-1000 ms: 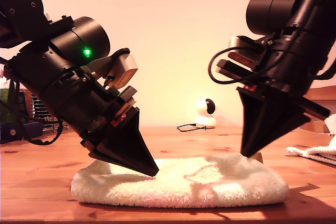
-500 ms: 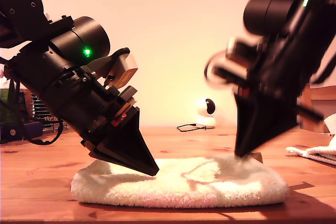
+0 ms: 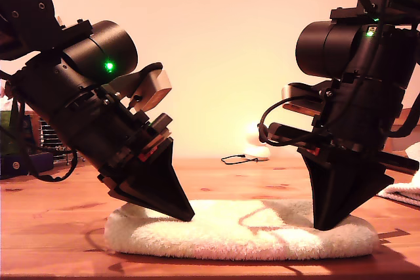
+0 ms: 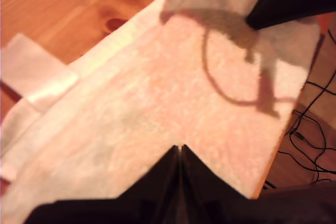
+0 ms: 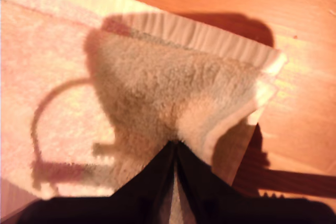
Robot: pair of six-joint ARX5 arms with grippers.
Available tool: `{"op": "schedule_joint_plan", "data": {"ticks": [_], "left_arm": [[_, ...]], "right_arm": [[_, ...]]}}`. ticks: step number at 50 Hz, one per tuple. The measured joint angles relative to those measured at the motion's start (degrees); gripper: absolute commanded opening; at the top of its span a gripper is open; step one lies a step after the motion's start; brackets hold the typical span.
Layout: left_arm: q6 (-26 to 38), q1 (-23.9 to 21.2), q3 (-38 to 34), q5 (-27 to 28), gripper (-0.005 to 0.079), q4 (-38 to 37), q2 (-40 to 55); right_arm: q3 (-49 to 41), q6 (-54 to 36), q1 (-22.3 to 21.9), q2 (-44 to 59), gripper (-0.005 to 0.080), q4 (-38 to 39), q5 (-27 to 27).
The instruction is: Fold the tea towel in front of you. After folding it, place it to the right side.
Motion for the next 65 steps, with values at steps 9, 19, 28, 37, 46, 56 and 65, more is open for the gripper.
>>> {"op": "schedule_joint_plan", "data": {"ticks": [9, 19, 28, 37, 46, 56, 65], "left_arm": [[-1.2, 0.0, 0.0, 0.0, -0.0021, 0.0, 0.0], [-1.5, 0.0, 0.0, -0.2, -0.0021, 0.0, 0.0], [-1.5, 0.0, 0.0, -1.0, -0.0021, 0.0, 0.0], [-2.8, 0.0, 0.0, -1.0, -0.0021, 0.3, 1.0], [-3.0, 0.0, 0.6, -0.5, -0.0021, 0.5, 3.3], [-3.5, 0.0, 0.6, -0.5, -0.0021, 0.4, 3.3], [-3.6, 0.0, 0.6, -0.5, -0.0021, 0.4, 3.3]], "right_arm": [[2.8, 0.3, 0.0, 0.0, 0.0108, -4.4, 2.9], [7.2, 0.3, 0.0, 0.0, 0.0250, -6.8, 3.0], [7.8, 0.3, 0.0, -0.1, 0.0270, -10.2, 3.1], [7.8, 0.4, 0.0, -0.1, 0.0309, -12.0, 3.7], [7.8, 2.0, -0.2, -0.1, 0.0319, -12.3, 4.3], [7.8, 1.8, -0.2, -0.1, 0.0349, -13.4, 7.0], [7.8, 1.8, -0.9, -0.1, 0.0354, -14.4, 7.8]]}}
